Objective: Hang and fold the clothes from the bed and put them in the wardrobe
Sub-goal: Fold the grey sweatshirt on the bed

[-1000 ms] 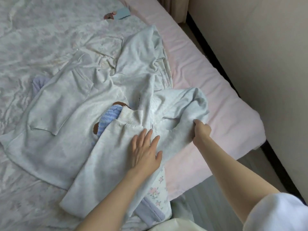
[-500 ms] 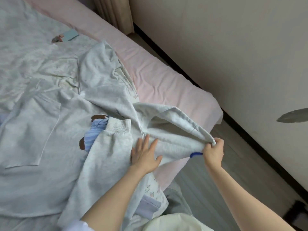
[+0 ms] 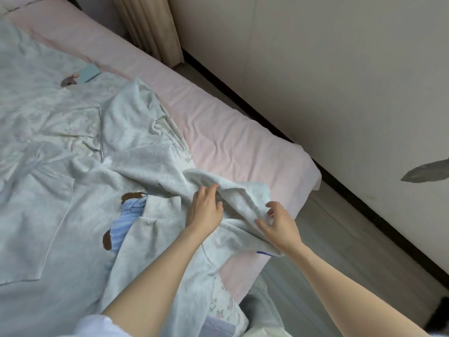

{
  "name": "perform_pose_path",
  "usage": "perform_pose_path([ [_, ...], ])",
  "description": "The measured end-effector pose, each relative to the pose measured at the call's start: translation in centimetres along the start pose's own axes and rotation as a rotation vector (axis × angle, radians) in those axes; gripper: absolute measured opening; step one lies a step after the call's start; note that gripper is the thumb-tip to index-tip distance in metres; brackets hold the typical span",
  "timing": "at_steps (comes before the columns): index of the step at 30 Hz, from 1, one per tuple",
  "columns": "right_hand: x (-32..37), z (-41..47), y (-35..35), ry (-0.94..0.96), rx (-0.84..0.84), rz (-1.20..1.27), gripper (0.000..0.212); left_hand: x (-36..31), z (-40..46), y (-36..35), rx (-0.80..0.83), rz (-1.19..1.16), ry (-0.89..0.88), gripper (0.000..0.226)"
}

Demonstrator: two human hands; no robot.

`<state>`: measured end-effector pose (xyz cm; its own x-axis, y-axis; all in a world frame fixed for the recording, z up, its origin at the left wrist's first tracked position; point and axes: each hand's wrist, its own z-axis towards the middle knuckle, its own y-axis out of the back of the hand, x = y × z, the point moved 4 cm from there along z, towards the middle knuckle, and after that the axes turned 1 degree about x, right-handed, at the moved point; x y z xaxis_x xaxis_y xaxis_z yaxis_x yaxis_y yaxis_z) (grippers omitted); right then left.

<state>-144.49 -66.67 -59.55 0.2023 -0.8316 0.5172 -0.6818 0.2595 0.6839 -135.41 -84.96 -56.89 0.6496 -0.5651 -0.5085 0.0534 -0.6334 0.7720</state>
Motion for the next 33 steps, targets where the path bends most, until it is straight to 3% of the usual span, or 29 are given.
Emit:
perform_pose_path([
  [2,1.1,2.1,-0.3,-0.011,0.125,0.033,0.066,0.0,2.4,-0.5,0.063,-0.191,0.186,0.056],
  [3,1.7,2.9,-0.8,-0.001,0.172,0.011,0.061,0.1,3.2,-0.8,0.102,-0.319,0.317,0.065],
  [5,2.4,4.1,-1.6,0.042,0.207,-0.067,0.014,0.0,4.6,-1.9,0.147,-0.612,0.584,0.088],
  [6,2.8,4.0,-1.8,0.105,0.193,-0.103,0.011,0.0,5.0,-2.5,0.139,-0.732,0.677,0.097],
  [7,3.2,3.6,-2.0,0.191,0.185,-0.139,0.021,0.0,5.2,-2.8,0.109,-0.803,0.734,0.102],
  [9,2.9,2.9,-1.5,0.327,0.19,-0.114,0.012,0.1,6.0,-3.3,0.008,-0.836,0.793,0.09],
  [10,2.6,2.6,-0.9,0.369,0.219,-0.116,0.005,0.1,6.4,-3.3,-0.066,-0.821,0.792,0.074],
  [12,1.5,2.6,0.2,0.383,0.244,-0.12,0.036,0.1,6.5,-2.8,-0.156,-0.766,0.765,0.054],
  [14,0.5,3.8,1.7,0.29,0.185,-0.066,0.049,0.0,6.1,-2.3,-0.122,-0.743,0.717,0.054],
  [17,-0.2,7.1,2.6,0.114,0.042,0.075,0.042,-0.1,4.6,-1.4,-0.062,-0.556,0.62,0.062],
  [20,0.0,10.2,1.2,-0.116,0.168,0.222,0.057,-0.4,3.2,-0.8,-0.109,-0.425,0.54,0.07],
  [21,0.0,10.9,0.4,-0.2,0.222,0.279,0.055,-0.4,2.9,-0.8,-0.123,-0.378,0.527,0.069],
  [23,-0.2,11.5,-0.5,-0.289,0.245,0.323,0.025,-0.5,2.5,-0.5,-0.136,-0.177,0.506,0.054],
  [24,-0.2,11.5,-0.2,-0.279,0.192,0.314,0.013,-0.6,2.4,-0.4,-0.148,-0.074,0.474,0.043],
  [27,0.1,10.1,1.8,-0.176,-0.04,0.38,0.022,-1.0,2.7,-0.1,-0.221,-0.05,0.338,0.029],
  [30,-0.1,8.4,4.7,-0.138,-0.212,0.363,0.021,-1.9,3.9,0.2,-0.226,-0.058,0.183,0.034],
  [33,-2.2,7.7,5.1,-0.32,-0.265,0.335,0.025,-1.9,5.3,-0.3,-0.119,0.045,0.121,0.048],
])
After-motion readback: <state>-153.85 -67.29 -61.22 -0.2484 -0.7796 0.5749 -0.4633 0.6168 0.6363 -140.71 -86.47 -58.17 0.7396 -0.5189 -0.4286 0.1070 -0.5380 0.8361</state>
